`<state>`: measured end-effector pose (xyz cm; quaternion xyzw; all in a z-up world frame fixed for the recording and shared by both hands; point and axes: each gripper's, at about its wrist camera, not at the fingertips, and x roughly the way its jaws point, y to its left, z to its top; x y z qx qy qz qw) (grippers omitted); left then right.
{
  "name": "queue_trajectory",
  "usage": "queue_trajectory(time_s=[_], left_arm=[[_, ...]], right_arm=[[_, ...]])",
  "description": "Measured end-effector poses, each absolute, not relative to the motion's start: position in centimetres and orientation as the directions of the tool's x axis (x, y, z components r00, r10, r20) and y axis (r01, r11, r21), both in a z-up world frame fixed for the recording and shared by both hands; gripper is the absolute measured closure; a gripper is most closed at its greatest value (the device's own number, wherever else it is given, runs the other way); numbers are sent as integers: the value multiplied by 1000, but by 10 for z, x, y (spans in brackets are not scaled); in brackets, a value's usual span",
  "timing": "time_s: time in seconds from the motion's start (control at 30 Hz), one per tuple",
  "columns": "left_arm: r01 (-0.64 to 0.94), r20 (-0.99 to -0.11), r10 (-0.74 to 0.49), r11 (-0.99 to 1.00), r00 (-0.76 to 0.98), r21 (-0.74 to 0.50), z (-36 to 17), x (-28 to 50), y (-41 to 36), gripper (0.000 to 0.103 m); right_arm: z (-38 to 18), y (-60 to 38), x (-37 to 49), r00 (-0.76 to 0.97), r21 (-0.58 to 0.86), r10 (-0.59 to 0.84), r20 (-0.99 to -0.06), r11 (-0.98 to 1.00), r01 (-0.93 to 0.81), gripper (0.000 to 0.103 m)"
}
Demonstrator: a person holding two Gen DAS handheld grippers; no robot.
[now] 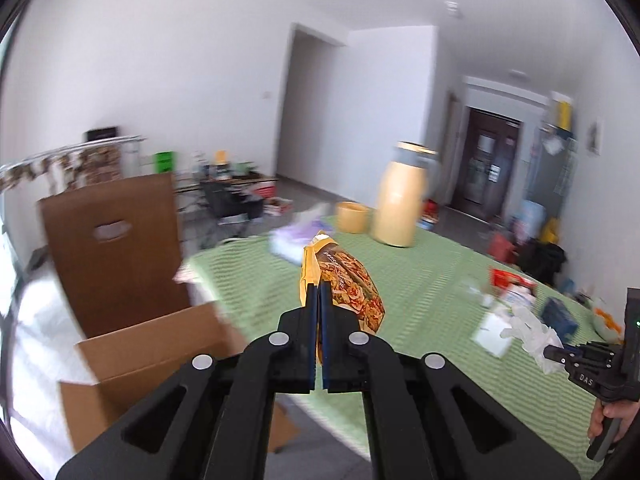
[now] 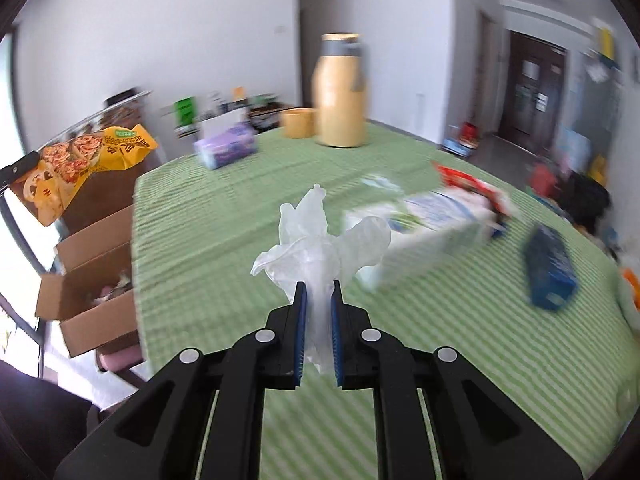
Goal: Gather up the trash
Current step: 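Carry the snack bag and plastic glove in both grippers over the cardboard box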
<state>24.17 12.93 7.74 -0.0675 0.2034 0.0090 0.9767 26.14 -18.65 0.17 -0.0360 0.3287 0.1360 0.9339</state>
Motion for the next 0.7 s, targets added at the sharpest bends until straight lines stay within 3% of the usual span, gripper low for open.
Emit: queue_trajectory(time_s=[0.2, 0.33, 0.47, 0.7], left_arm=[[-276, -441, 205, 956, 874, -103, 52, 216, 237, 103], [-368, -511, 264, 923, 818, -112, 19, 213, 285, 103], [-397, -589, 250, 908, 769, -133, -21, 217, 316, 103], [-411, -686, 222, 903, 693, -124, -82, 238, 348, 103]], right_arm=[[-7, -47, 308, 617, 39, 430, -660, 839, -543, 92], [-27, 42, 329, 471, 79, 525, -709, 723, -686, 92], [-54, 119, 356, 348, 94, 523, -778, 646, -758, 92], [-115, 219, 393, 254, 22, 387, -886, 582, -813, 91]])
